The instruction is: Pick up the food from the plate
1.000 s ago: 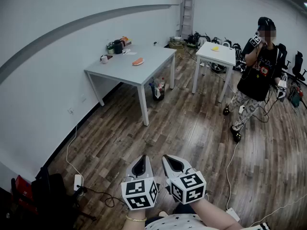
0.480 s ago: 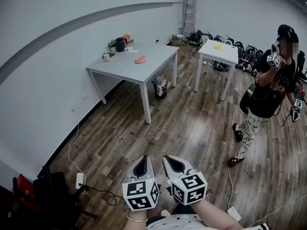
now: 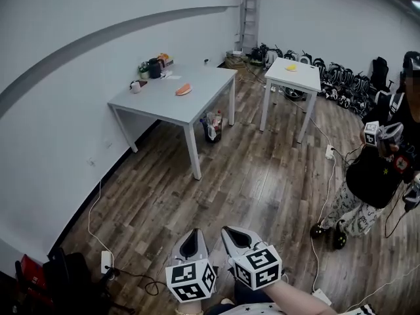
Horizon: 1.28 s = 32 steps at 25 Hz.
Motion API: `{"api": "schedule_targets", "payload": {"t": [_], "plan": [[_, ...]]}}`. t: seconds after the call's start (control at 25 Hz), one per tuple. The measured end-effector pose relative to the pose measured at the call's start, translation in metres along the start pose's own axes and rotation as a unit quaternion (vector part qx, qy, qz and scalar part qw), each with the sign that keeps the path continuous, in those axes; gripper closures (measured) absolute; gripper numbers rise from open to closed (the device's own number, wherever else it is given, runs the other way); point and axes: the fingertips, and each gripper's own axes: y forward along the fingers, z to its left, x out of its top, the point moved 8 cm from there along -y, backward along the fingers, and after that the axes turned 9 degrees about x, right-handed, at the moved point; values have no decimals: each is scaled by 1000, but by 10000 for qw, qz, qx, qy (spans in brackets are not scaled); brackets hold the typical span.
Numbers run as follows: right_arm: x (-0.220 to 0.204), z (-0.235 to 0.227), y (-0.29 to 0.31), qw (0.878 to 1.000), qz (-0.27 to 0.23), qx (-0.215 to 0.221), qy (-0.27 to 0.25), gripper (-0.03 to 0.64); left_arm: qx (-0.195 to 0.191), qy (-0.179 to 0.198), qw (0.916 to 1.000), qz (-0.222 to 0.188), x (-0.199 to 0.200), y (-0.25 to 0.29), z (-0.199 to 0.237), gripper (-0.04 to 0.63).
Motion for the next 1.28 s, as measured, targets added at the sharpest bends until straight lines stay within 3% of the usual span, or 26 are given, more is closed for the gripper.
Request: {"api": "schedule_targets", "payload": {"t": [0.68,0.84,1.28], "plan": [[116,-189,180,9984,-181,515,-132,618,176,-44,9994,-282,102,251,-20,588],[129,-226,218,9986,-27,521,-127,618,210,-293,9992,-183,113,303,-18,588],[159,-293,315,9994,29,331,-51,618,123,-59,9999,-89,147,426,5,588]]}}
